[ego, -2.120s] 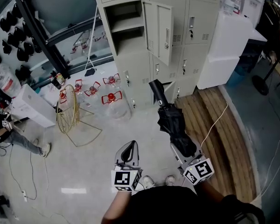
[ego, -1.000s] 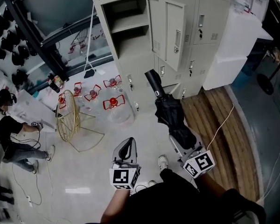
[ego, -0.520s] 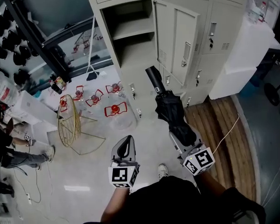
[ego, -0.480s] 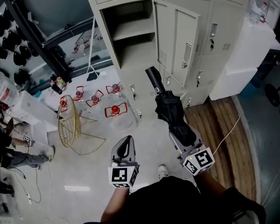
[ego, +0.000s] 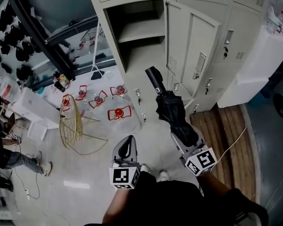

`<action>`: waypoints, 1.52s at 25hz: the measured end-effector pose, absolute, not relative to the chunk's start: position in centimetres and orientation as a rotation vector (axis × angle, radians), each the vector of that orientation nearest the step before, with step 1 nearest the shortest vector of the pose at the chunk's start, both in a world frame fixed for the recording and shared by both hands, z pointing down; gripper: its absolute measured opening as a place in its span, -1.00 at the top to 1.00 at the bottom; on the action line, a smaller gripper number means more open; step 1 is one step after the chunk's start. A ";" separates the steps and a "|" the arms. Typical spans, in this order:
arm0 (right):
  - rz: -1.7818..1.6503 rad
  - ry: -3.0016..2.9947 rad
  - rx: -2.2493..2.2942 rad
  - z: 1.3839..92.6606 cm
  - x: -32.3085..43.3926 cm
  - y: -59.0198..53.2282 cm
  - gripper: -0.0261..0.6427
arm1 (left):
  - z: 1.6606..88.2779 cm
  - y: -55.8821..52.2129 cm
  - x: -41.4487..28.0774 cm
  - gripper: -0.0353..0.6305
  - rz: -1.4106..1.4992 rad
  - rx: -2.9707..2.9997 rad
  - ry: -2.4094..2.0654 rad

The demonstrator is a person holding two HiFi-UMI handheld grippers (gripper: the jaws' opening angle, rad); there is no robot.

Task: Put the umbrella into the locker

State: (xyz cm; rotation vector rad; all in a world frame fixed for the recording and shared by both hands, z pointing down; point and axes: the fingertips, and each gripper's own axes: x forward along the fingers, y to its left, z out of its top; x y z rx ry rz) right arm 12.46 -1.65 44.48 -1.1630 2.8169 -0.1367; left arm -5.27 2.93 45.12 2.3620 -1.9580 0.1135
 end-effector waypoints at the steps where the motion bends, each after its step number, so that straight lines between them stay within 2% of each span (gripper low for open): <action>1: -0.134 2.818 -1.160 44.5 12.2 -2.3 0.27 | 45.1 2.5 -5.5 0.90 0.118 2.359 -1.962; 22: -0.220 2.762 -1.340 45.8 4.0 -15.7 0.27 | 44.2 -13.7 -12.8 0.90 0.119 2.500 -1.820; 38: -0.311 2.775 -1.595 49.7 0.9 -20.9 0.27 | 45.0 -21.4 -16.2 0.90 0.082 2.591 -1.643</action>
